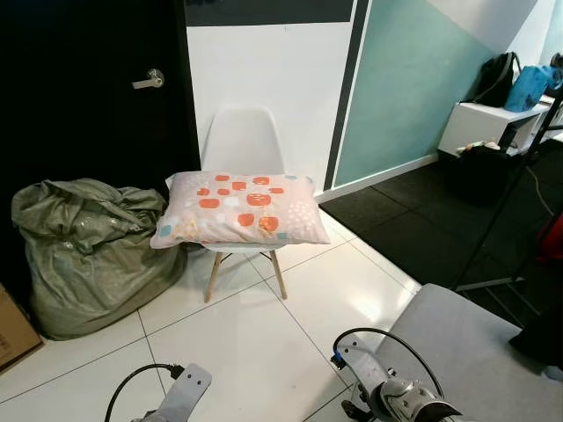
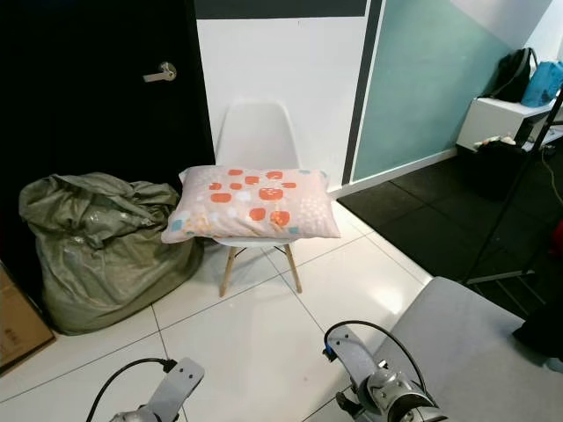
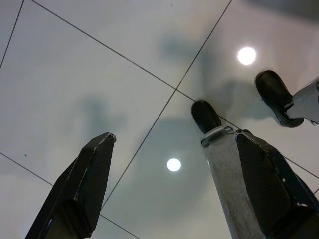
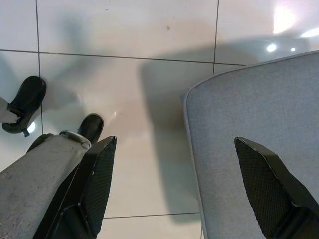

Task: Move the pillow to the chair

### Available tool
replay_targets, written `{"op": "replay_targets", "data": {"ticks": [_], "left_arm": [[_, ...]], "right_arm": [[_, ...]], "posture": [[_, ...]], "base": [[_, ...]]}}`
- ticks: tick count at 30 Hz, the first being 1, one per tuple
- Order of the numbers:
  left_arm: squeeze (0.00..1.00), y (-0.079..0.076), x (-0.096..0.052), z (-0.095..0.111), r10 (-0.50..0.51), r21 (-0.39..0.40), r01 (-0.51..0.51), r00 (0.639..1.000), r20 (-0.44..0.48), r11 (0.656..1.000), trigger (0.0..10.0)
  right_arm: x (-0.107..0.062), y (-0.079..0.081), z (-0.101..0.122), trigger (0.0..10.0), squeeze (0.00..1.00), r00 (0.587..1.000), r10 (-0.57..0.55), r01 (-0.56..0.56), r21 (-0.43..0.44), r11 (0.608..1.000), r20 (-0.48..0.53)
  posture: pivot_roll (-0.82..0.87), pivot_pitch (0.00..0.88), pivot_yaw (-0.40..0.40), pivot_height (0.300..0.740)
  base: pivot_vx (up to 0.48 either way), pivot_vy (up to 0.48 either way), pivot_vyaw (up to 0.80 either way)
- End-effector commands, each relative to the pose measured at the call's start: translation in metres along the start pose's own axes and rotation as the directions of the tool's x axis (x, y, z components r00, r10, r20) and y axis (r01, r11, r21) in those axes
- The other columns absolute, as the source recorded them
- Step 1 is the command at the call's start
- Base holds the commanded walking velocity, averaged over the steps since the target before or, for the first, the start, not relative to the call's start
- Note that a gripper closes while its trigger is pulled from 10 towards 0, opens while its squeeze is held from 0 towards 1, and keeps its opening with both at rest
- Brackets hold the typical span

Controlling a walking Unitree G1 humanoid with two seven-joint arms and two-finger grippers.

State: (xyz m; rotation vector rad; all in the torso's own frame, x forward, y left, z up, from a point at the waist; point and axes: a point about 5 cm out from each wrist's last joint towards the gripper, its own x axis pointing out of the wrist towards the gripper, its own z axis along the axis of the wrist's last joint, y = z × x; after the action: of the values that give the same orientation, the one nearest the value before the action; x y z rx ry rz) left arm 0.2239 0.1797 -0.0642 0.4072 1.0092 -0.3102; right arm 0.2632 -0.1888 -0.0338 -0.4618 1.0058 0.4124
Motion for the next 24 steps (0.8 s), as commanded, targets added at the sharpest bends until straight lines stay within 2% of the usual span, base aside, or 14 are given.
{"op": "replay_targets", "data": {"ticks": [1,8,24], "left_arm": [[0.00,0.0024,-0.0003,0.0023,0.007,0.006,-0.007,1.000,0.007,1.000,10.0],[0.00,0.0020,-0.0001,0.0039,0.015,-0.008,-0.015,1.000,0.018,1.000,10.0],[0.00,0.0002,0.0000,0.0004,0.009,-0.003,-0.009,1.000,0.009,1.000,10.0]], "right_arm": [[-0.0010,-0.0032,0.0026,10.0,0.00,1.000,-0.008,0.008,0.003,1.000,0.005],[-0.0016,-0.0045,0.0030,10.0,0.00,1.000,0.002,-0.002,-0.024,1.000,-0.002],[-0.0013,-0.0036,-0.0009,10.0,0.00,1.000,0.005,-0.005,-0.011,1.000,-0.008]], "posture": [[-0.11,0.000,-0.068,0.740],[-0.11,0.000,-0.078,0.740],[-0.11,0.000,-0.082,0.740]], "base": [[0.000,0.000,0.00],[0.000,0.000,0.00],[0.000,0.000,0.00]]}}
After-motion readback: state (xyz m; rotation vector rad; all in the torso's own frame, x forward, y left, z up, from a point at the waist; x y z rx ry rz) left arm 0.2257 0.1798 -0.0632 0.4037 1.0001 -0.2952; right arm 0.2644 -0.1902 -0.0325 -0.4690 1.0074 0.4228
